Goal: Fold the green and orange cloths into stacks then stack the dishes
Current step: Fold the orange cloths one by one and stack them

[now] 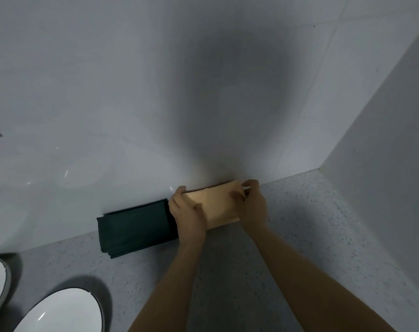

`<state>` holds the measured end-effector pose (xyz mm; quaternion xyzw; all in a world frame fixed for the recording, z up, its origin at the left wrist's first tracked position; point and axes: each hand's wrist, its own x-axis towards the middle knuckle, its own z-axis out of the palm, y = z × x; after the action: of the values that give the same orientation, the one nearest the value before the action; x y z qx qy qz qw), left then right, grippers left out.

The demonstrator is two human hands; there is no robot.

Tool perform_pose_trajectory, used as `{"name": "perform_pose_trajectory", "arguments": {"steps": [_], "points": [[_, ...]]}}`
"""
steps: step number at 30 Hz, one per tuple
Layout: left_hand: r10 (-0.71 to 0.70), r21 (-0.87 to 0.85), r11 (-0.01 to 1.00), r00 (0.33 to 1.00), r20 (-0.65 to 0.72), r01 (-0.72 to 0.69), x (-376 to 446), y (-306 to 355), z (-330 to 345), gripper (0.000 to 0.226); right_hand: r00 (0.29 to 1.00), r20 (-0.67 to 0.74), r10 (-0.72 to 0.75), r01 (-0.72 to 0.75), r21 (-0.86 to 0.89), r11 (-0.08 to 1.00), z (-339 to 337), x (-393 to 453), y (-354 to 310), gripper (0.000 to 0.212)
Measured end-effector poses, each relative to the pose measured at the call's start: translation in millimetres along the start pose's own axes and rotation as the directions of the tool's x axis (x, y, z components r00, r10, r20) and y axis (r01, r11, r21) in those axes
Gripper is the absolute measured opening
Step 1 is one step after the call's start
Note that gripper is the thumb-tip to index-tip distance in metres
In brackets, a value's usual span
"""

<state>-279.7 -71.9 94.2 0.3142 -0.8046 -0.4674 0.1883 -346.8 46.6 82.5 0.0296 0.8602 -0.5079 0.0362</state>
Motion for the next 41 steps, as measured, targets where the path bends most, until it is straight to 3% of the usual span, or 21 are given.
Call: {"name": "perform_pose_trajectory", "arguments": {"steps": [5, 9, 12, 14, 18, 21, 25, 32, 34, 36, 38, 41], "points": [[0.188, 0.198, 0.966, 0.978, -0.092, -0.167, 10, -16, 15, 0.040, 0.995, -0.051, -0.080, 0.068, -0.209, 0.976, 9, 5, 11, 0.024], [0.286, 0.427, 0.867, 0.958, -0.007, -0.256, 3, -26, 18, 0.017, 0.975, -0.086, -0.207, 0.175, -0.287, 0.942, 10, 5, 23, 0.024], [0.238, 0.560, 0.776, 0.957, 0.166, -0.290, -6, -34, 24, 0.048, 0.965, -0.087, -0.247, 0.218, -0.254, 0.942, 10, 5, 26, 0.028], [0.178, 0.576, 0.773, 0.963, 0.204, -0.265, -9, -37, 26, 0.058, 0.947, -0.097, -0.307, 0.278, -0.233, 0.932, 8, 4, 27, 0.033], [0.043, 0.538, 0.825, 0.968, 0.247, -0.174, -12, -41, 29, 0.068, 0.842, -0.016, -0.540, 0.472, -0.463, 0.750, 4, 4, 42, 0.037], [-0.023, 0.499, 0.862, 0.974, 0.225, -0.095, -16, -42, 29, 0.073, 0.882, 0.122, -0.455, 0.428, -0.608, 0.668, 4, 0, 49, 0.048], [-0.117, 0.509, 0.860, 0.962, 0.249, -0.028, -13, -47, 34, 0.074, 0.948, 0.265, -0.176, 0.304, -0.594, 0.745, 11, -2, 54, 0.073], [-0.208, 0.568, 0.823, 0.928, 0.308, -0.003, -7, -44, 37, 0.075, 0.941, 0.333, -0.052, 0.260, -0.617, 0.743, 14, 4, 51, 0.055], [-0.182, 0.626, 0.778, 0.934, 0.309, -0.056, -6, -41, 35, 0.075, 0.939, 0.344, -0.027, 0.244, -0.607, 0.756, 12, 6, 49, 0.056], [-0.060, 0.663, 0.736, 0.962, 0.267, -0.138, -7, -34, 29, 0.074, 0.948, 0.313, -0.050, 0.221, -0.539, 0.813, 7, 6, 44, 0.057], [0.073, 0.659, 0.727, 0.976, 0.207, -0.194, -9, -26, 24, 0.069, 0.959, 0.266, -0.101, 0.215, -0.444, 0.870, 3, 3, 37, 0.062], [0.149, 0.640, 0.731, 0.971, 0.188, -0.236, -14, -21, 20, 0.062, 0.969, 0.207, -0.135, 0.201, -0.342, 0.918, -2, -5, 26, 0.074]]}}
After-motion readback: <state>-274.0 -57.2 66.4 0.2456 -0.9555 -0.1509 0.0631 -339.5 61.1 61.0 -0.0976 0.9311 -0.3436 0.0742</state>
